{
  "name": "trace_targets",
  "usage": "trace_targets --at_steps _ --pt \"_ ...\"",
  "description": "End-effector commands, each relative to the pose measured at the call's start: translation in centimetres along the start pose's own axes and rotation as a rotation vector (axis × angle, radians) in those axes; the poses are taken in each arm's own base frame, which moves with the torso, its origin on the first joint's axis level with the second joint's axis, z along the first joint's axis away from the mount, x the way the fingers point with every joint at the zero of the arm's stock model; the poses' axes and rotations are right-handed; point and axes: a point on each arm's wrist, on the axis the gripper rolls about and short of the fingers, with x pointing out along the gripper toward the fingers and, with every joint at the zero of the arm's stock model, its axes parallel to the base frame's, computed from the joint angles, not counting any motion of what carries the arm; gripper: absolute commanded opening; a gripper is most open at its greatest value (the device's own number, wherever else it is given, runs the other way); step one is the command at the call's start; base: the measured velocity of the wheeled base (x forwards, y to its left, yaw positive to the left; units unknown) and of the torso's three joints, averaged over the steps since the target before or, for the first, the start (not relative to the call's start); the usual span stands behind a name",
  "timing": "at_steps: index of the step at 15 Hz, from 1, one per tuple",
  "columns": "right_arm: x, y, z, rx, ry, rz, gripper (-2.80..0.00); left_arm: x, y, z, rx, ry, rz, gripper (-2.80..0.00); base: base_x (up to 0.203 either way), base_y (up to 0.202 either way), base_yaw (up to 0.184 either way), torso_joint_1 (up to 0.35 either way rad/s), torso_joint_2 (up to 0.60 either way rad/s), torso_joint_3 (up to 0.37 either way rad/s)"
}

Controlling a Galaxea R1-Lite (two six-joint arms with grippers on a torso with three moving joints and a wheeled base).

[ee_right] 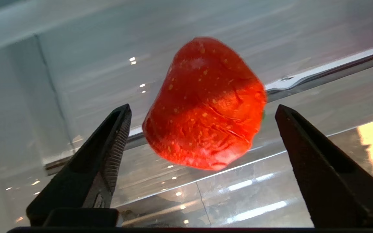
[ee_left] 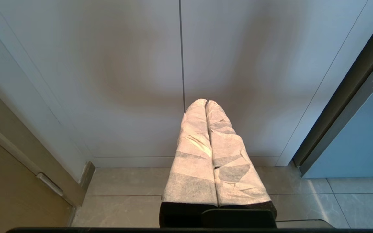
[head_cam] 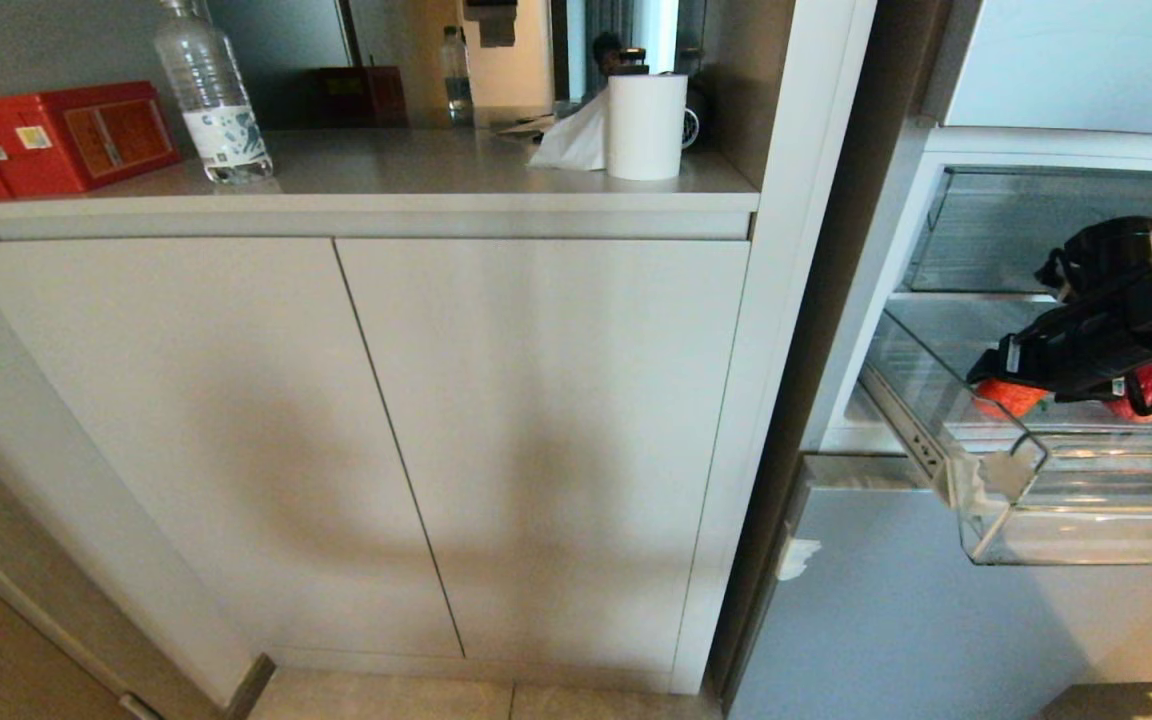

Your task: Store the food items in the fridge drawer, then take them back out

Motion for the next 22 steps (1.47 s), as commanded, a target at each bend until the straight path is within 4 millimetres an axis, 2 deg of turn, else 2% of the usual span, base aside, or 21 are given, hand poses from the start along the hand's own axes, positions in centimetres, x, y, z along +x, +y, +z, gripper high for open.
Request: trace_targets --at_steps 1,2,3,7,9,11,16,18,20,22 --pt "1.1 0.0 -0.6 0.001 0.029 -0.005 0.0 0.0 0.0 0.0 0.0 0.0 0.001 -2.8 0.0 0.0 0.0 0.0 0.0 0.0" --pt "1.3 -0.1 -0.7 0.0 0.036 -0.005 0.0 0.0 0.0 0.0 0.0 0.0 0.001 -2.8 0.0 0.0 0.0 0.0 0.0 0.0" --pt "1.3 0.0 -0.7 0.0 0.034 -0.006 -2.8 0.0 0.0 0.0 0.0 0.002 0.001 -2.8 0.0 0.0 0.0 0.0 0.0 0.0" --pt "0.8 -0.1 -0.3 0.024 0.019 -0.005 -2.8 0.0 0.0 0.0 0.0 0.0 0.001 -2.8 0.0 0.0 0.0 0.0 0.0 0.0" --pt "-0.2 -0.5 0.0 0.034 0.001 -0.007 -2.8 0.0 0.0 0.0 0.0 0.002 0.001 -2.8 0.0 0.0 0.0 0.0 0.0 0.0" --pt "-2.0 -0.6 0.2 0.036 -0.014 -0.006 -2.8 0.0 0.0 0.0 0.0 0.0 0.001 -2.8 0.0 0.0 0.0 0.0 0.0 0.0" --pt "-9.6 -1.1 -0.7 0.036 -0.061 0.02 -2.8 0.0 0.0 0.0 0.0 0.002 0.001 -2.8 0.0 0.0 0.0 0.0 0.0 0.0" --pt "-11.2 -1.4 -1.0 0.037 -0.074 0.025 -2.8 0.0 0.0 0.0 0.0 0.0 0.001 -2.8 0.0 0.0 0.0 0.0 0.0 0.0" --pt "-11.5 -1.4 -1.0 0.033 -0.078 0.023 -2.8 0.0 0.0 0.0 0.0 0.002 0.001 -2.8 0.0 0.0 0.0 0.0 0.0 0.0" --pt "-10.6 -1.4 -1.0 0.037 -0.065 0.02 -2.8 0.0 0.0 0.0 0.0 0.002 0.001 -2.8 0.0 0.0 0.0 0.0 0.0 0.0"
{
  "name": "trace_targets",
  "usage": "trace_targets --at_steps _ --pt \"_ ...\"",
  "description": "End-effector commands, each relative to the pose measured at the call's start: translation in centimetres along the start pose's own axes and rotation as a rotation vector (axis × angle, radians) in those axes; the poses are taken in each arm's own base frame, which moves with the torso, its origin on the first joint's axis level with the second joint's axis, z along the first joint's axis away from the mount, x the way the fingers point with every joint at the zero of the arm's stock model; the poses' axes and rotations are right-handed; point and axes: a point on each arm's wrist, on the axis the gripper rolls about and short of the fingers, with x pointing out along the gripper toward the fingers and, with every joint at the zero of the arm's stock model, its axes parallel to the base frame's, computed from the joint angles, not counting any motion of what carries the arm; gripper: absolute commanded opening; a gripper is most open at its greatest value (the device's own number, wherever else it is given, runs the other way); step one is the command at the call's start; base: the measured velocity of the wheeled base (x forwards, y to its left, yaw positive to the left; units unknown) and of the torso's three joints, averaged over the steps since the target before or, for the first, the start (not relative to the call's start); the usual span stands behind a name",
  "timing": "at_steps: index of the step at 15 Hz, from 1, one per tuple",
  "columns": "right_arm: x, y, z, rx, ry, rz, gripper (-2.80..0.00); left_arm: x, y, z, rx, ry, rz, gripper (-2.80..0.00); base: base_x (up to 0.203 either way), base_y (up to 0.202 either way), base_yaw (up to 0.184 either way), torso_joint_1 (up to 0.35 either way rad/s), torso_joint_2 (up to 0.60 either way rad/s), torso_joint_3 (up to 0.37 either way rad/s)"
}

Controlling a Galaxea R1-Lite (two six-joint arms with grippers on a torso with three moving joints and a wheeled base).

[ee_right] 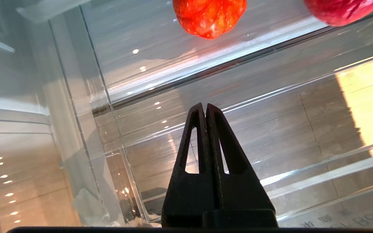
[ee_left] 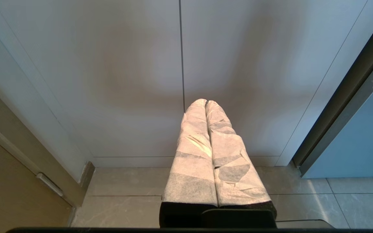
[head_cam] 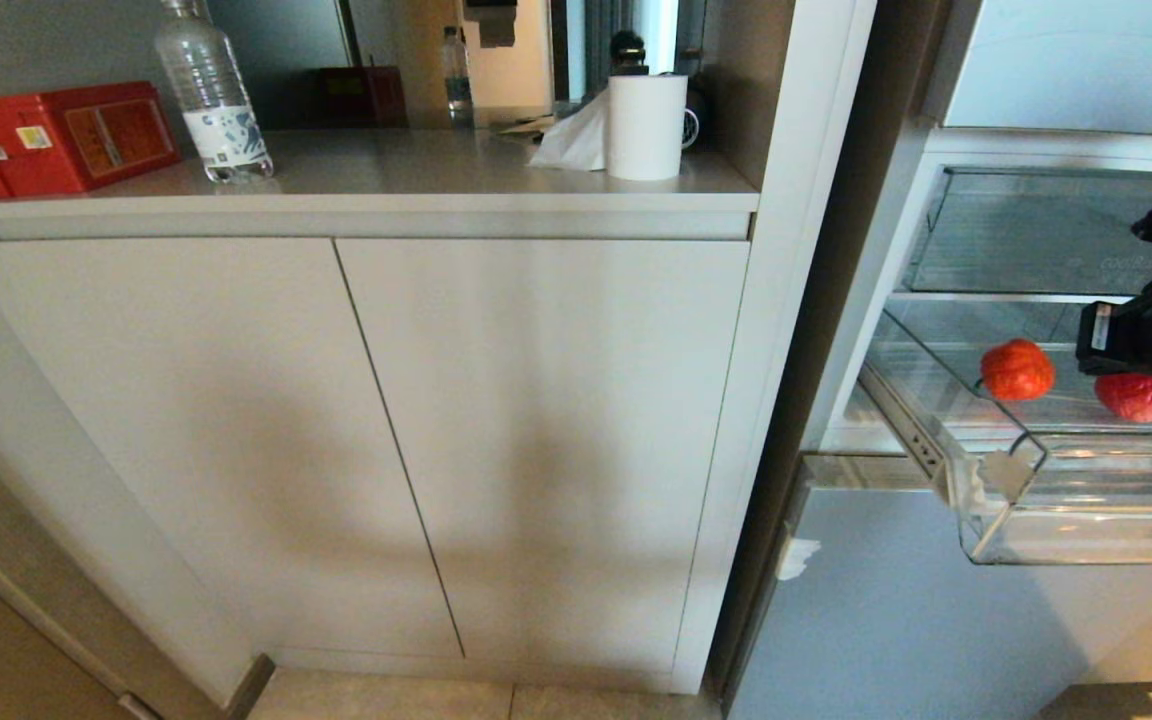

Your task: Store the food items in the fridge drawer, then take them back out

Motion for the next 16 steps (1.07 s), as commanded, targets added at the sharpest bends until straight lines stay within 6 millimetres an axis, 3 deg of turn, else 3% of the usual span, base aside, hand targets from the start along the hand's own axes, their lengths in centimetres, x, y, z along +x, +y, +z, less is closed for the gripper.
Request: trace_targets --at_steps 1,2,3,7,10,16 --pt "0.7 -0.2 0.0 0.003 0.012 -0.008 -2.8 0.0 0.0 0.0 0.0 0.001 0.001 -2.8 0.0 0.0 0.0 0.0 0.0 0.0" --pt "1.5 -0.4 -0.1 0.003 0.025 -0.012 -2.8 0.0 0.0 0.0 0.0 0.001 0.001 -2.8 0.0 0.0 0.0 0.0 0.0 0.0" --pt "1.7 -0.5 -0.1 0.003 0.025 -0.012 0.0 0.0 0.0 0.0 0.0 0.001 0.001 -2.8 0.0 0.0 0.0 0.0 0.0 0.0" --pt "7.0 -1.0 -0.9 0.006 0.054 -0.029 0.0 0.0 0.0 0.0 0.0 0.0 0.001 -2.8 0.0 0.0 0.0 0.0 0.0 0.0" --pt "9.8 -1.7 -0.7 -0.019 -0.016 -0.031 0.0 0.0 0.0 0.0 0.0 0.001 0.001 -2.8 0.0 0.0 0.0 0.0 0.0 0.0" --pt "11.9 -1.8 1.4 -0.034 -0.143 0.047 0.0 0.0 0.0 0.0 0.0 0.0 0.001 -2.8 0.0 0.0 0.0 0.0 0.0 0.0"
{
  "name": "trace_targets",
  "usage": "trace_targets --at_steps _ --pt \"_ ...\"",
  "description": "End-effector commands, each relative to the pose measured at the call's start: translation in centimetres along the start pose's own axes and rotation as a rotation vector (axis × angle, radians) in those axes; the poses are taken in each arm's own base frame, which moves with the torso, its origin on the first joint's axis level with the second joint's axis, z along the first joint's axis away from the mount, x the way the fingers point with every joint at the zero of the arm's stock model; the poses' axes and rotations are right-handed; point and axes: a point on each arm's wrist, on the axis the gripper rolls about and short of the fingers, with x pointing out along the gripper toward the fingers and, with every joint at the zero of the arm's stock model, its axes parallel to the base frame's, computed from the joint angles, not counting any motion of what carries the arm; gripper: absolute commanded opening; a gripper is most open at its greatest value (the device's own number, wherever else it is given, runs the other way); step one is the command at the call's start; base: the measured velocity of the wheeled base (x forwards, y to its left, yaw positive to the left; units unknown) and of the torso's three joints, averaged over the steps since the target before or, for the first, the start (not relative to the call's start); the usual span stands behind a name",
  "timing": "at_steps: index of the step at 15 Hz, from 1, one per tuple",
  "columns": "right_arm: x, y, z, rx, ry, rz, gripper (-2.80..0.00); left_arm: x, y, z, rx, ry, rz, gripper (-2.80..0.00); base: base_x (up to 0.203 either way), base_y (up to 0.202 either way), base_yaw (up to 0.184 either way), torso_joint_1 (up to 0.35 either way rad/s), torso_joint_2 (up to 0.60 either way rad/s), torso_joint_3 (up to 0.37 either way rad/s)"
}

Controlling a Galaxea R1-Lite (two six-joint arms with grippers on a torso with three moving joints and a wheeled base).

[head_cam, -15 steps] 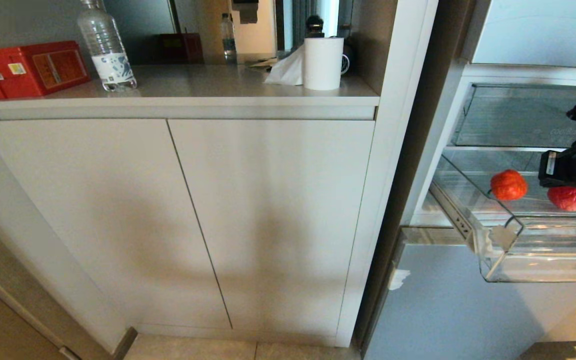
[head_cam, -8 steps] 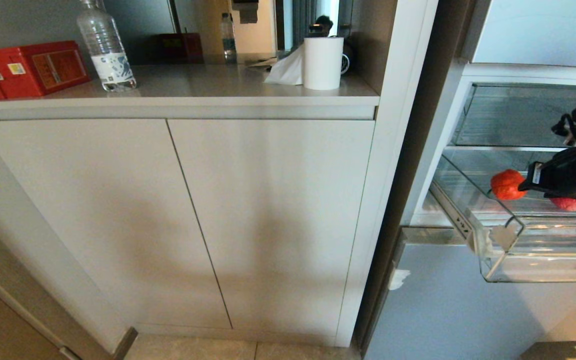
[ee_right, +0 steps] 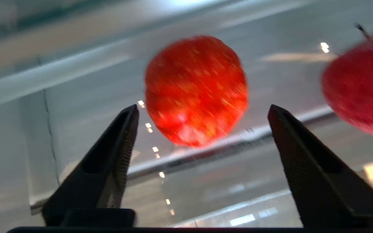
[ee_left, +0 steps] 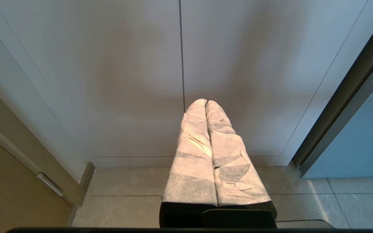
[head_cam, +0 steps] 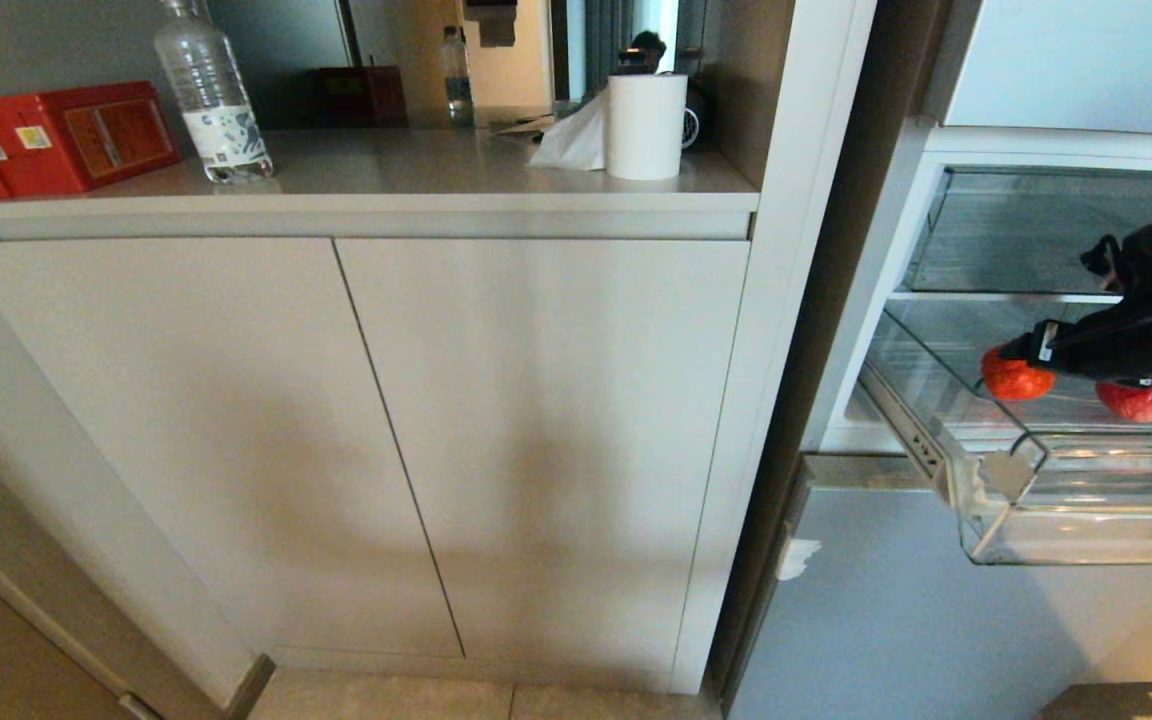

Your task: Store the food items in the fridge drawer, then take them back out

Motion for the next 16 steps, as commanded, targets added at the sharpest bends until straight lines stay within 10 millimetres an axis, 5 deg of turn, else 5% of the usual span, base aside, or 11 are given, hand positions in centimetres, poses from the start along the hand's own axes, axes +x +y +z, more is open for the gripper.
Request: trace_targets --at_steps 1,12,16 --pt "1.8 0.0 -0.1 0.0 -0.002 0.017 0.0 0.0 0.0 0.0 0.0 0.002 0.001 -2.8 0.0 0.0 0.0 0.0 0.0 0.0" --pt "3.9 0.2 -0.2 0.006 -0.005 0.047 0.0 0.0 0.0 0.0 0.0 0.002 0.001 -2.8 0.0 0.0 0.0 0.0 0.0 0.0" --pt "1.4 0.3 0.2 0.01 -0.006 0.048 0.0 0.0 0.0 0.0 0.0 0.001 0.001 -2.8 0.0 0.0 0.0 0.0 0.0 0.0"
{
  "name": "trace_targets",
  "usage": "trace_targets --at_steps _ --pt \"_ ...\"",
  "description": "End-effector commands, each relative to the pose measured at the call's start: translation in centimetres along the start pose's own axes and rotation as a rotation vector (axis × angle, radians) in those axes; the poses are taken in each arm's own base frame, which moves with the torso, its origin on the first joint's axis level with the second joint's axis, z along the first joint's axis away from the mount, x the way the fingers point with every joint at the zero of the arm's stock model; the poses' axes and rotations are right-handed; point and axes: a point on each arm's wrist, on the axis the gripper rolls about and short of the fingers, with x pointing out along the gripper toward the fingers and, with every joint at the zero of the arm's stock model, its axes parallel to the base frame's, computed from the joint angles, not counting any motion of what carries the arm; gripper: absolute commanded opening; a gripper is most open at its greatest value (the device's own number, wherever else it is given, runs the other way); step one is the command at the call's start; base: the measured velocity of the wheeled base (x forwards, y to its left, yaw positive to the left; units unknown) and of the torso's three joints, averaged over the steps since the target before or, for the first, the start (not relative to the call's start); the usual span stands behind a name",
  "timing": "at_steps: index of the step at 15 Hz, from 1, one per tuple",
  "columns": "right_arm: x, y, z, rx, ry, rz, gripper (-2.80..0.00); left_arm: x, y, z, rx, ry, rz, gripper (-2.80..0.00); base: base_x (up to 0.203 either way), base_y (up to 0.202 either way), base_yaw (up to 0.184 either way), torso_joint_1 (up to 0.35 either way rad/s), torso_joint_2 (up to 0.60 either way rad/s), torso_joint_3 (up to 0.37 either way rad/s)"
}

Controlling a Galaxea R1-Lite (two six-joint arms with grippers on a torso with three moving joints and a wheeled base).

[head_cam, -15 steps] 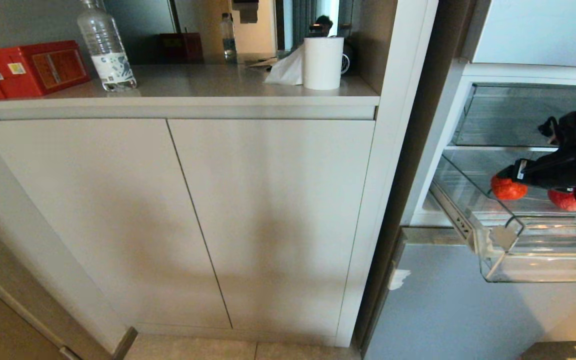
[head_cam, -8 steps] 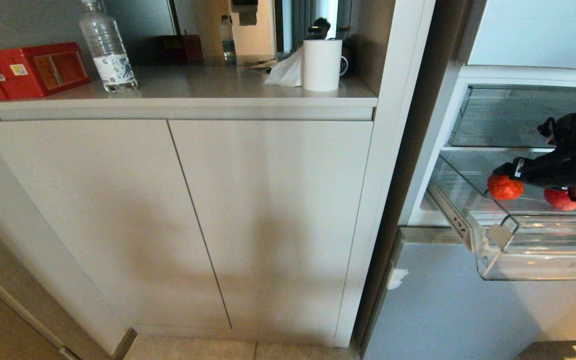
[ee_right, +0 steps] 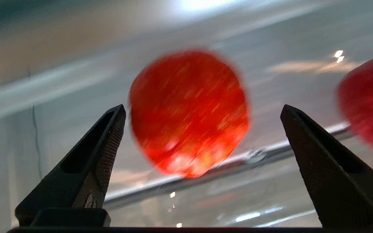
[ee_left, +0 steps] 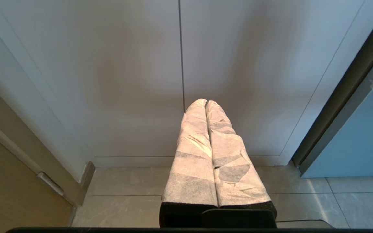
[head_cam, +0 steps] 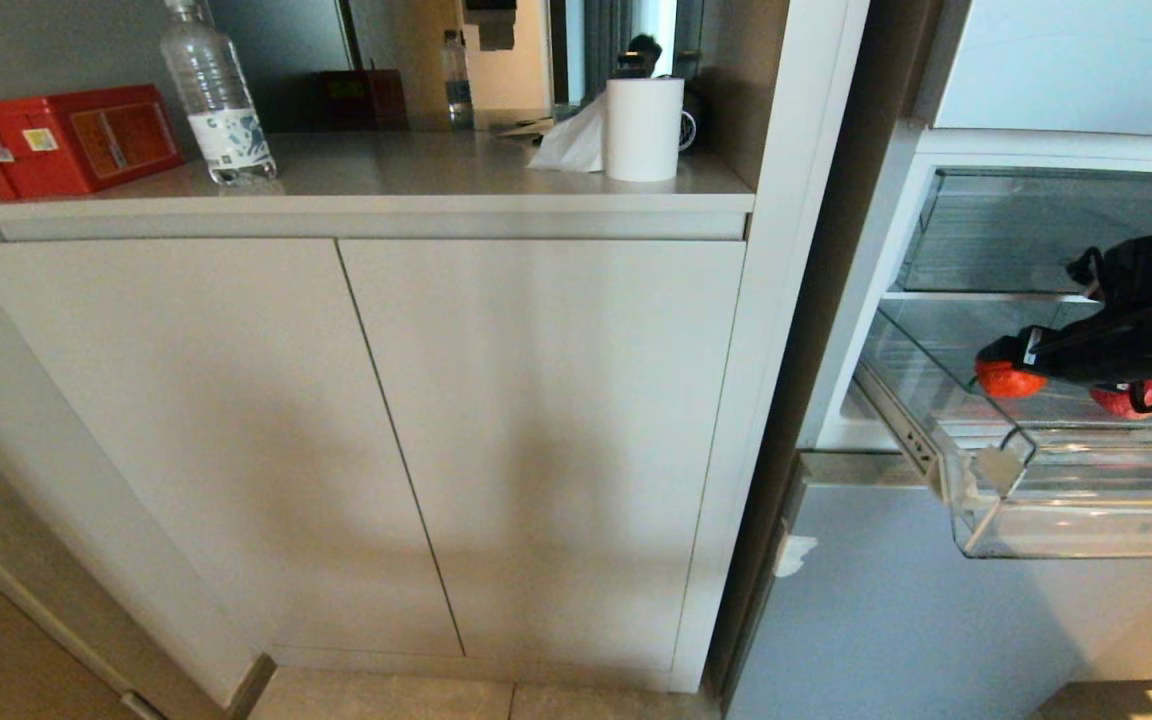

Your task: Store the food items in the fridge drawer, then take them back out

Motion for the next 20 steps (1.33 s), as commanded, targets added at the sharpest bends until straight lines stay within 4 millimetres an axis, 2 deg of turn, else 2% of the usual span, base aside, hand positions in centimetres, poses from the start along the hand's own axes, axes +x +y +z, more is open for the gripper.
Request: trace_targets --at_steps 1,4,8,12,15,20 --pt "-2.6 0.2 1.0 -0.001 -0.03 0.003 0.0 0.0 0.0 0.0 0.0 0.0 0.0 -2.8 0.0 0.0 0.0 0.0 0.0 0.0" --pt "-5.6 0.4 2.1 -0.009 -0.039 -0.003 0.0 0.0 0.0 0.0 0.0 0.001 0.0 -2.8 0.0 0.0 0.0 0.0 0.0 0.0" --pt "-9.3 0.0 1.7 -0.007 0.118 -0.038 0.0 0.0 0.0 0.0 0.0 0.0 0.0 -2.8 0.0 0.0 0.0 0.0 0.0 0.0" --pt "-11.2 -1.5 1.3 0.003 0.204 -0.076 0.0 0.0 0.0 0.0 0.0 0.001 0.0 -2.8 0.0 0.0 0.0 0.0 0.0 0.0" --pt "-13.8 -2.4 0.8 -0.018 0.295 -0.1 0.0 0.0 0.0 0.0 0.0 0.0 0.0 -2.8 0.0 0.0 0.0 0.0 0.0 0.0" --pt "-16.8 -3.5 0.5 -0.018 0.367 -0.132 0.0 0.0 0.0 0.0 0.0 0.0 0.0 -2.8 0.0 0.0 0.0 0.0 0.0 0.0"
